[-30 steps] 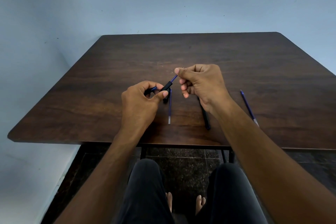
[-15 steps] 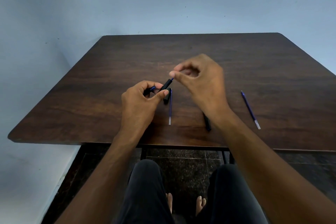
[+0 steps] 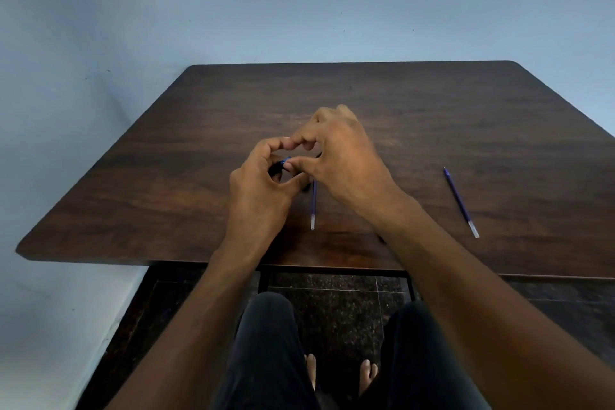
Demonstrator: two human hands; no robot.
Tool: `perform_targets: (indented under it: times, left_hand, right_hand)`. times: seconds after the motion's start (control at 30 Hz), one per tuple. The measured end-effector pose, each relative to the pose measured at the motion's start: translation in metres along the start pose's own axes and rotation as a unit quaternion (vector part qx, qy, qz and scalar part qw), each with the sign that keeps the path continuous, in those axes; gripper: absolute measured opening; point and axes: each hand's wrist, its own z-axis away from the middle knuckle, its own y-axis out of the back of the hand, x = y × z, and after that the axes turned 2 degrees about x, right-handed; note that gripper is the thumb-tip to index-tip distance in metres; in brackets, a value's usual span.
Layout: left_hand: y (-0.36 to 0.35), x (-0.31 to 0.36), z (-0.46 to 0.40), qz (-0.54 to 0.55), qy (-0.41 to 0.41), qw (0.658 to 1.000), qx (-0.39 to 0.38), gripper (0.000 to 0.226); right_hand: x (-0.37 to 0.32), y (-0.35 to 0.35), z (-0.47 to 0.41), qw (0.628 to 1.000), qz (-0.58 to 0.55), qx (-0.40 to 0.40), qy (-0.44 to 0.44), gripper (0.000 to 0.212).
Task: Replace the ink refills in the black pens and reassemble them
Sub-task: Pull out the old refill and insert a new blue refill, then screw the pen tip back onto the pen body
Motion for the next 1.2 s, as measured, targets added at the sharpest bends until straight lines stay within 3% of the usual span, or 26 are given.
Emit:
perform_targets:
  times: [0.17, 0.43, 0.57, 0.8, 0.97, 1.2]
  left_hand:
    - [0.001, 0.0, 0.0, 0.017, 0.018, 1.0, -0.003, 0.066]
    - [0.004, -0.004, 0.0, 0.016, 0.02, 1.0, -0.006, 0.073]
    - [0.0, -0.006, -0.001, 0.012, 0.003, 1.0, -0.006, 0.066]
    - [0.004, -0.016, -0.002, -0.035, -0.029, 0.999, 0.015, 0.029]
    - [0.003, -0.023, -0.005, -0.043, -0.041, 0.998, 0.025, 0.028]
    - [0.004, -0.024, -0.008, -0.049, -0.04, 0.998, 0.028, 0.029]
  right_hand:
    - [0.0, 0.003, -0.002, 0.999, 0.024, -0.042, 0.026, 0.015]
    - [0.0, 0.021, 0.004, 0.985, -0.156, -0.037, -0.063, 0.006]
    - [0.002, 0.022, 0.006, 0.968, -0.237, 0.001, -0.085, 0.005]
    - [0.032, 0.041, 0.001, 0.915, -0.369, 0.076, -0.146, 0.011]
    - [0.052, 0.045, 0.0, 0.895, -0.398, 0.106, -0.173, 0.012]
    - [0.072, 0.037, 0.005, 0.885, -0.405, 0.081, -0.213, 0.012]
